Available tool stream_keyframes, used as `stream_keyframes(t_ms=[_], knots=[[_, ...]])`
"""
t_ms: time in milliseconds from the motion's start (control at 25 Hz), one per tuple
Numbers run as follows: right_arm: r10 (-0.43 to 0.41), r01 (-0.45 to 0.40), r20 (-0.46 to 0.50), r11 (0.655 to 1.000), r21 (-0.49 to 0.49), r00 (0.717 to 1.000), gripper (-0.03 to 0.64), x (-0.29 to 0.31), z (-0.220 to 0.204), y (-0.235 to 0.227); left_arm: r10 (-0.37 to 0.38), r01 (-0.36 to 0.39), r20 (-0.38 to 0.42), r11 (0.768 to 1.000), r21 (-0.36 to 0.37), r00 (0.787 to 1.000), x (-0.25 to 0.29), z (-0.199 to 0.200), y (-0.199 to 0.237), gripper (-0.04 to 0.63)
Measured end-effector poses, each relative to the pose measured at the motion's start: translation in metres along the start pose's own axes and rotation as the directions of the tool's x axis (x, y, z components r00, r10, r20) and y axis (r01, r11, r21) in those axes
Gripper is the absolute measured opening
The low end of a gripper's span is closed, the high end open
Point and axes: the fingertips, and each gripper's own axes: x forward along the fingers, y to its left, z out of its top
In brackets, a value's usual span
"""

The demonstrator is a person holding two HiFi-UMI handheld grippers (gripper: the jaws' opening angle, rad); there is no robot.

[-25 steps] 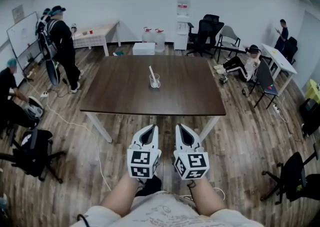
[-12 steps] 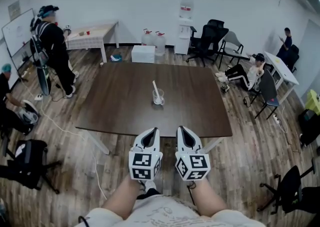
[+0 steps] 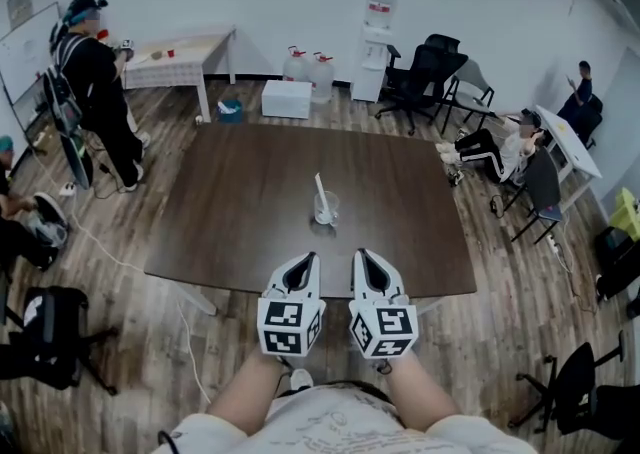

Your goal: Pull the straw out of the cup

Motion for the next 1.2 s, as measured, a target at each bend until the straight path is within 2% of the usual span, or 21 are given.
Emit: stream_keyframes(t_ms=[320,640,920,1040,1200], knots=[[0.048,-0.047,-0.054,0.999,0.007,0.997,0.014,0.048,-0.017,-0.015,0.016,-0.016,-0.045,1.000,0.015,0.999,0.039,-0.003,0.015,0.000],[0.091,-0.090,-0.100,0.996,0.012,0.991,0.014,0.109,-0.042,-0.047,0.120,-0.118,-0.050,0.992,0.035,0.992,0.076,-0.003,0.039,0.000],[0.162,-0.166,-0.176,0.986,-0.012,0.971,0.031,0.185,-0.071,-0.077,0.247,-0.245,-0.042,0.969,0.042,0.968,0.109,0.004,0.065,0.000],[0.199,-0.209,-0.224,0.978,-0.022,0.954,0.080,0.222,-0.089,-0.085,0.298,-0.296,-0.049,0.954,0.044,0.953,0.120,0.005,0.078,0.000],[0.220,-0.246,-0.287,0.968,-0.056,0.932,0.112,0.268,-0.113,-0.094,0.361,-0.358,-0.065,0.932,0.053,0.930,0.127,0.006,0.092,0.000]])
